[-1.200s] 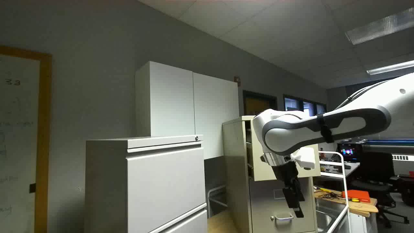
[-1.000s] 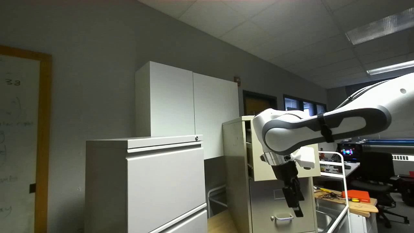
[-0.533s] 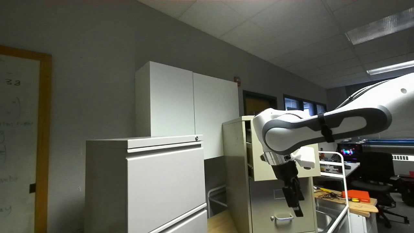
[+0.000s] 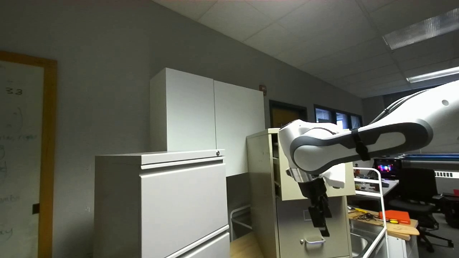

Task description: Close the top drawer of the cabinet to the right.

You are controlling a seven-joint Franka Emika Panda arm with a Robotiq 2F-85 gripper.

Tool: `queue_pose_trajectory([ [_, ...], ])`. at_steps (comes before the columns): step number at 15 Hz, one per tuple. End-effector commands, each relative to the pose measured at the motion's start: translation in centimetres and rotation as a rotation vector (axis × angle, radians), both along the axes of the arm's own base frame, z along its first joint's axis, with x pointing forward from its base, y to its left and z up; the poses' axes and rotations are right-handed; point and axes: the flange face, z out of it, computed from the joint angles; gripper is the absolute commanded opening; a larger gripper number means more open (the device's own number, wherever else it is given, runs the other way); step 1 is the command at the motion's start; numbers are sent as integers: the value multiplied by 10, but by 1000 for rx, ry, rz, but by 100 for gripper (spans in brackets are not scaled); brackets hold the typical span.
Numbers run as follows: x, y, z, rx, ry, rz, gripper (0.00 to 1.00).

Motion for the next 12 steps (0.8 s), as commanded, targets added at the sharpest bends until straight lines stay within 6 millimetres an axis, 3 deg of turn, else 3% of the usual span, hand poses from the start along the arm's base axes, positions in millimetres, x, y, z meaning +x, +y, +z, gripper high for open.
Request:
queue_pose_trajectory([
  [1, 14, 5, 19, -98, -124, -8, 100],
  [2, 18, 6, 25, -128, -171, -7, 100],
  [4, 25, 8, 38, -174, -271, -7, 73],
  [12, 41, 2, 84, -368, -655, -55, 12],
])
